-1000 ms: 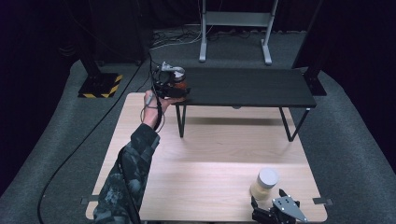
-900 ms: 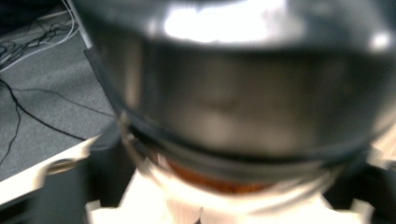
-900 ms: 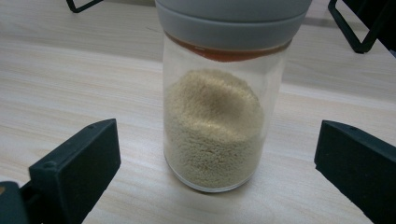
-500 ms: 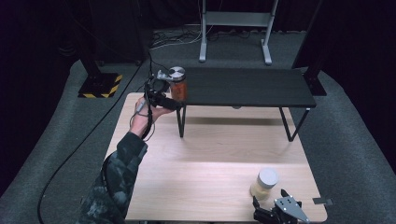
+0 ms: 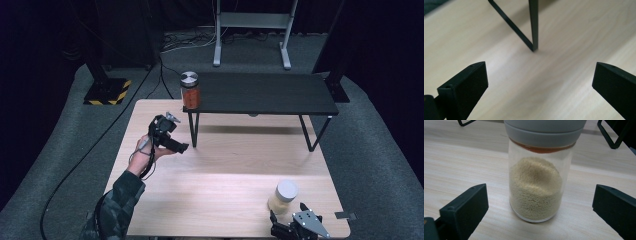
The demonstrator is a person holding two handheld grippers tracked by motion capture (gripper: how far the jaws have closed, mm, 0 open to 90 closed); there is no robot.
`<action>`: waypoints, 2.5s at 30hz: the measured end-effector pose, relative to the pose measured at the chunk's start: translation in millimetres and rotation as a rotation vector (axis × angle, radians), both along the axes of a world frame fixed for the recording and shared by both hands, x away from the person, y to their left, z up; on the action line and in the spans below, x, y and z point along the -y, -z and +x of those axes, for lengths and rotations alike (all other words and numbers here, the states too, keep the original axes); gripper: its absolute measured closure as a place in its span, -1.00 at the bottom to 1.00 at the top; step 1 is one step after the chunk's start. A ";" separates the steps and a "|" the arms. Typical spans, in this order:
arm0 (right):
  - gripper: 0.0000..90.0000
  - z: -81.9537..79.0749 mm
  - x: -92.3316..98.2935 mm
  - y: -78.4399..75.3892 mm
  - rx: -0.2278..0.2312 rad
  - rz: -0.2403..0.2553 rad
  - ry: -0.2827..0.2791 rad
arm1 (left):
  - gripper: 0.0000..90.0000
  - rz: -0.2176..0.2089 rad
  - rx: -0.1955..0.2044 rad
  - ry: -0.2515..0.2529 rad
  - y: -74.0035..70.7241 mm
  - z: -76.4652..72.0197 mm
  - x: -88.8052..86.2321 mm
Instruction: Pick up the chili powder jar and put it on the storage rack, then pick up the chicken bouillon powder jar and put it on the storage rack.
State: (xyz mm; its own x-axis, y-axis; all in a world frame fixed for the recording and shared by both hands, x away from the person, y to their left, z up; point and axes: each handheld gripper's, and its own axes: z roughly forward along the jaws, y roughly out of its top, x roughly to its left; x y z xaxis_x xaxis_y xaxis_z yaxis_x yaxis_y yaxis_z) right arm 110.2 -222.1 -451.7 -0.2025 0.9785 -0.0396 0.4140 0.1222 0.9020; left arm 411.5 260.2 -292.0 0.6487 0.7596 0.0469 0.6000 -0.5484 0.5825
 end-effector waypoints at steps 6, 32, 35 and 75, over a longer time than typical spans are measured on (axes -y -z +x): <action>-1.00 0.2 0.7 -0.4 -0.004 -0.001 0.003 | -1.00 0.029 -0.080 -0.005 38.3 -6.7 -6.0; -1.00 -1.7 0.2 -1.4 0.005 -0.013 0.010 | -1.00 -0.023 -0.128 -0.075 101.2 -35.1 -29.6; -1.00 -2.4 0.4 -1.6 0.008 -0.012 0.012 | -1.00 -0.025 -0.114 -0.083 103.0 -39.2 -29.7; -1.00 1.2 3.1 -7.2 0.098 0.005 0.023 | -1.00 -0.150 0.121 -0.153 145.5 -94.8 -41.5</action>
State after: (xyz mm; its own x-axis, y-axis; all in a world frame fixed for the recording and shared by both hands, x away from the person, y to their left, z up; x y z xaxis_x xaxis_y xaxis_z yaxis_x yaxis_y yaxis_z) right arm 111.4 -225.3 -444.5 -0.1757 0.9830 -0.0538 0.3260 0.1096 0.9390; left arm 316.7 301.7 -437.5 0.5223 0.8528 -0.0035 0.5904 -0.3586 0.7231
